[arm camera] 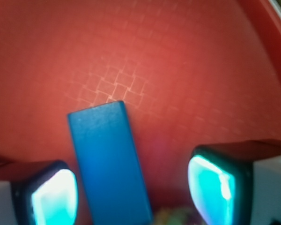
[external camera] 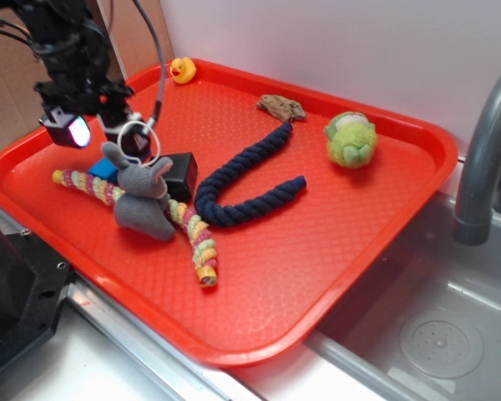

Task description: Grab the blue block.

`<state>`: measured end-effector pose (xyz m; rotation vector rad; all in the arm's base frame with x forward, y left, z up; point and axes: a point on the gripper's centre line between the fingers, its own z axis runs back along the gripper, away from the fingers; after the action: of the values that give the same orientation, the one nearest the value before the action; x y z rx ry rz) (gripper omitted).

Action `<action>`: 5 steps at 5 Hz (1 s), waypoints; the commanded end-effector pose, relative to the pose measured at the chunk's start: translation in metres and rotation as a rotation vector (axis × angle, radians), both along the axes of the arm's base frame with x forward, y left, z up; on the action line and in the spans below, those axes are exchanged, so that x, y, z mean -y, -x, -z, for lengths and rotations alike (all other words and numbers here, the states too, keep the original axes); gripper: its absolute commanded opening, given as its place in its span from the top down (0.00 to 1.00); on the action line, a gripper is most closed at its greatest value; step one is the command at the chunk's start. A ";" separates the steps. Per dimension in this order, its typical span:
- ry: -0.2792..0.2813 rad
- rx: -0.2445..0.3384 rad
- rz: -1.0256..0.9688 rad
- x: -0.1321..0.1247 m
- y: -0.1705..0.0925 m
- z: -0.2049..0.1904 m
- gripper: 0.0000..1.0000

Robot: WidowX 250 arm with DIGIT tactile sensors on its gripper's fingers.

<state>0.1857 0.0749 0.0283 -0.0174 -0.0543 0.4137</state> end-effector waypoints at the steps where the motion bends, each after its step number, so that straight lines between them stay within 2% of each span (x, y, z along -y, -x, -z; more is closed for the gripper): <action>1: -0.033 -0.031 0.016 0.003 0.003 0.014 1.00; 2: 0.007 -0.052 0.059 -0.002 0.007 -0.002 1.00; 3: 0.018 -0.019 0.132 -0.004 0.015 -0.051 1.00; 4: -0.024 0.058 0.169 0.007 0.026 -0.101 1.00; 5: -0.042 0.091 0.233 0.028 0.027 -0.151 1.00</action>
<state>0.1590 0.0414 0.1673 -0.0105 -0.1087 0.1728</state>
